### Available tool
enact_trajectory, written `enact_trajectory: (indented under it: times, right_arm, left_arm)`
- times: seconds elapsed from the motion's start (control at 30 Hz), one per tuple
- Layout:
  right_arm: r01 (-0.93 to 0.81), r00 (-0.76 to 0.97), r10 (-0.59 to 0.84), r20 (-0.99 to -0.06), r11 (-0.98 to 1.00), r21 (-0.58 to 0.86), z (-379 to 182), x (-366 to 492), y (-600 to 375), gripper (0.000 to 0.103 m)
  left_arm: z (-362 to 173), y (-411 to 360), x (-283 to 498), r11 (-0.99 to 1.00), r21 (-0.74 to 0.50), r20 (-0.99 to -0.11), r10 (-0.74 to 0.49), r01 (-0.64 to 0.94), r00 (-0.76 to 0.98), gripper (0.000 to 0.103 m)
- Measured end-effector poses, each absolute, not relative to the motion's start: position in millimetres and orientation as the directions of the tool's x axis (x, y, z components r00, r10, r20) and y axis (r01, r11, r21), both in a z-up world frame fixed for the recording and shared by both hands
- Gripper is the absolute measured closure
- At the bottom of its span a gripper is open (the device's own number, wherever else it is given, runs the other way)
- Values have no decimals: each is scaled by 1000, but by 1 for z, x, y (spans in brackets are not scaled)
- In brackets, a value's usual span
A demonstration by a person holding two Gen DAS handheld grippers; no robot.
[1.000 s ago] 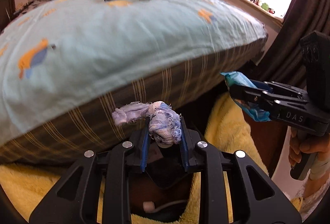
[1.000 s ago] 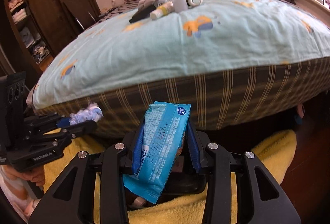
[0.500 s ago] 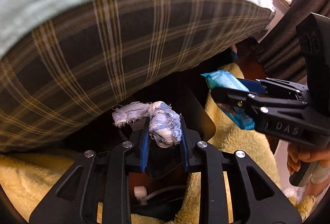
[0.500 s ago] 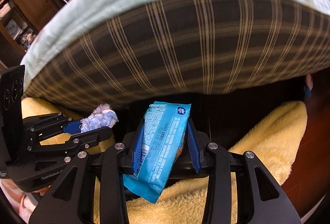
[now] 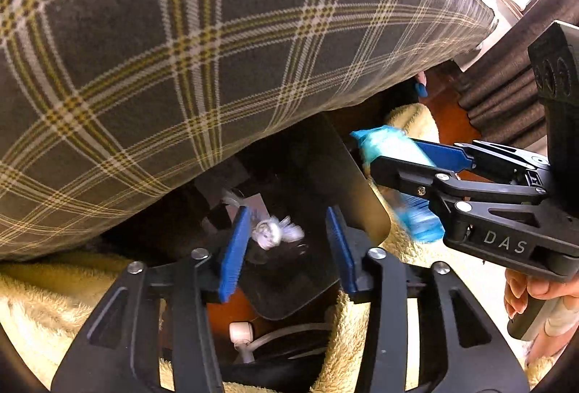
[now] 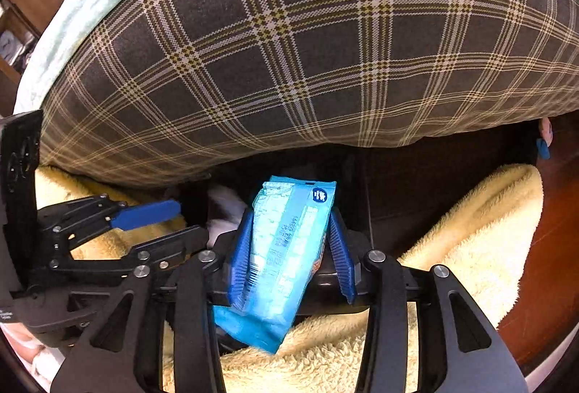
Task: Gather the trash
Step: 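Lower both held items into the black bin and open both tools, then raise both open tools back over the bed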
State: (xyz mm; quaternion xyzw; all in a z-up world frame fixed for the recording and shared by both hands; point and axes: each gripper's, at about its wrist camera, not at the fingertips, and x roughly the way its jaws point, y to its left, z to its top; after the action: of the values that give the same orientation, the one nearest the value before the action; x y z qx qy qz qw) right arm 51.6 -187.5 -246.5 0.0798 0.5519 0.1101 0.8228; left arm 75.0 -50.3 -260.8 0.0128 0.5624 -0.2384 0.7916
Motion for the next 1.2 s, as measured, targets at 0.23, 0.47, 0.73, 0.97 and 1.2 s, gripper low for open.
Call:
enact_trajectory:
  times: [0.23,0.47,0.73,0.97,1.2]
  right_arm:
    - [-58,412,252,-876,966,251,-231,56,-207,40]
    - [-47,523,267,-810,957,285,-191,56,-227,20]
    - [-102,677,246,-694,965,242,-115,64,-237,14]
    - [-144,725,248,-643,967,210,-81,106,-231,14]
    - [-174,710,260,-654,965,195,-79,159,-218,14]
  left_arm:
    - [-247,-44,69,897,-187,-892,-326,399,313,49]
    - [-205,-41,57,888,-136,-851,-331,439,406,23]
    - [-135,-28,55,891,-107,-766,-356,440,535,8]
    - [-104,-13,77,917,-38,-723,-299,396,622,8]
    - [-93,-3,123,935,-43,-729,-270,353,629,8]
